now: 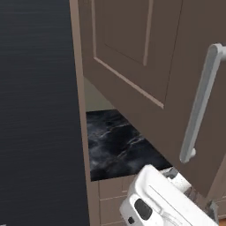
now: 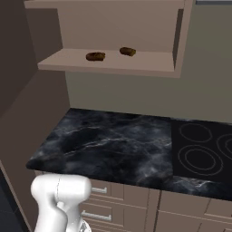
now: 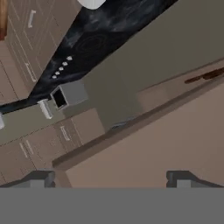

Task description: Pick the sweet potato, sweet potato from the counter and place them in the cabinet. Then close the cabinet.

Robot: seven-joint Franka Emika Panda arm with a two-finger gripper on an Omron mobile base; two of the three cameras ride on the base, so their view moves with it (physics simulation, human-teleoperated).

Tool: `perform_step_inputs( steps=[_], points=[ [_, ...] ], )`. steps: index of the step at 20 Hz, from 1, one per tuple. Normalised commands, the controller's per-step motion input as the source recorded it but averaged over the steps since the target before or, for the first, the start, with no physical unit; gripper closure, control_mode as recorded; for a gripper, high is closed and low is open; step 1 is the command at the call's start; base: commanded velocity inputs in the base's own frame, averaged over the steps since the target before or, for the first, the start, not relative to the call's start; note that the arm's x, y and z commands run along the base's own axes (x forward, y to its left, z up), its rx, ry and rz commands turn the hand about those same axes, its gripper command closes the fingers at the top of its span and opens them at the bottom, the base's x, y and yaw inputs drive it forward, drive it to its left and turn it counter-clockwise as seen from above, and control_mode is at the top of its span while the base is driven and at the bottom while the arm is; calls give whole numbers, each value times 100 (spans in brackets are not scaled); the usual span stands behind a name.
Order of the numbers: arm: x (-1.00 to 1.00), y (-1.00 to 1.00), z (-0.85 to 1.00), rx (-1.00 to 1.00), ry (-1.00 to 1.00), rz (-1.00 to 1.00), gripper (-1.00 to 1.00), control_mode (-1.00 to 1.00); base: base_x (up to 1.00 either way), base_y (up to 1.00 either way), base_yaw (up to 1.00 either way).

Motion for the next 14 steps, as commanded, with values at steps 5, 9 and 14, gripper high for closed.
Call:
perform_step_inputs(
  steps=[5,9,14],
  points=[
    [100,-100,44,16,31,0,-100,-100,0,0,0],
    [100,-100,49,13,29,0,-100,-100,0,0,0],
    [100,-90,63,7,29,-1,-100,-100,0,0,0]
  ],
)
